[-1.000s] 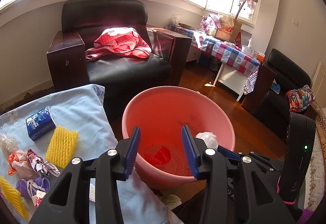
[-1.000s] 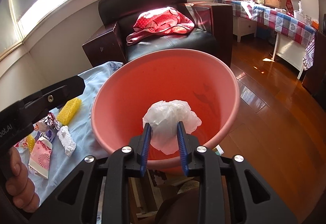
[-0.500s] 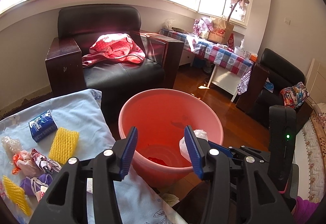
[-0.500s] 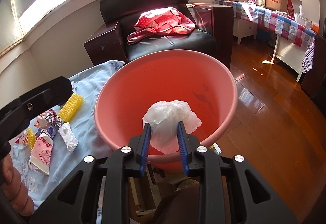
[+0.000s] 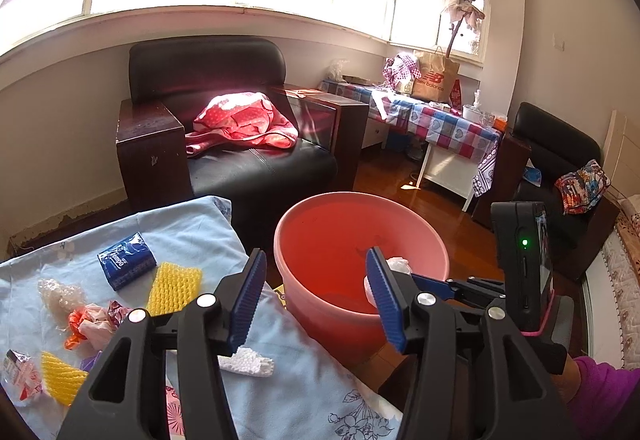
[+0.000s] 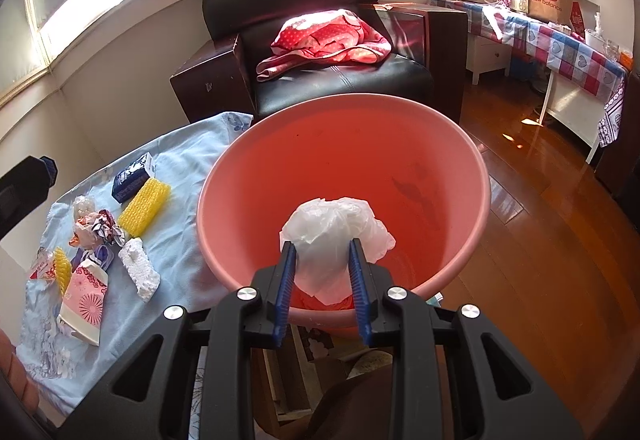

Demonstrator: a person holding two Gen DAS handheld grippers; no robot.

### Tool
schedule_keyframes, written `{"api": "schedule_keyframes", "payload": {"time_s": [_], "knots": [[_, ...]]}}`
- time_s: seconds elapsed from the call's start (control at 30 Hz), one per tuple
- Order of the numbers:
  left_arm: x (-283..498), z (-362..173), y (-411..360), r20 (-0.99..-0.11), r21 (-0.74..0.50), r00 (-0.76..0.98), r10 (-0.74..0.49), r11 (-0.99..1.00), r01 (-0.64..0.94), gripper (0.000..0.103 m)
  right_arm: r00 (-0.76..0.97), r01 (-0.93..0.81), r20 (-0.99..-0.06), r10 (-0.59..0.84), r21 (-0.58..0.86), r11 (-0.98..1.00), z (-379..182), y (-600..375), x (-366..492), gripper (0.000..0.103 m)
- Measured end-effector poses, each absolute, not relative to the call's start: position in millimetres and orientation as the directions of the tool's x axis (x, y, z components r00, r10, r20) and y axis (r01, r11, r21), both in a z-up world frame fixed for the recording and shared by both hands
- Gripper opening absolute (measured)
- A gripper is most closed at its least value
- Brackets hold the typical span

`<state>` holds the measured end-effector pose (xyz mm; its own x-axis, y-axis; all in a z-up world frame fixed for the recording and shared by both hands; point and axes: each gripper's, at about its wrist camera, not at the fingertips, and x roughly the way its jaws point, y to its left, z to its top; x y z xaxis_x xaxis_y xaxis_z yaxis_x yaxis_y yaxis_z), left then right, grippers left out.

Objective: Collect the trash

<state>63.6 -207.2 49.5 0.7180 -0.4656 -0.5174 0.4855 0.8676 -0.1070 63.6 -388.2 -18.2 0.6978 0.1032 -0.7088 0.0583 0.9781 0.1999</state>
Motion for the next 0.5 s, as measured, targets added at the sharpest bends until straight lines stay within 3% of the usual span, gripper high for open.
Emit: {"api": "schedule_keyframes", "payload": {"time_s": [0.13,0.23,0.5], "knots": [[61.6,53.8,-198.9,-0.508,-0.117,0.727,-0.462,0.873,0.473,0.051,0.693,0.057,-0.713,0.111,0.207,0.977,-19.7,-389.1,65.0,0.029],[60.3,52.6,-190.9,-0.512,-0.122,0.729,-0.454,0.879,0.462,0.052,0.699,0.054,-0.706,0.114,0.212,0.976,-19.6,-390.1,64.3,0.039],[55.2,48.2,-159.2,-0.53,-0.107,0.751,-0.393,0.91,0.4,0.052,0.711,0.053,-0.695,0.109,0.207,0.977,-14.8,-389.9,61.0,0.039]]}}
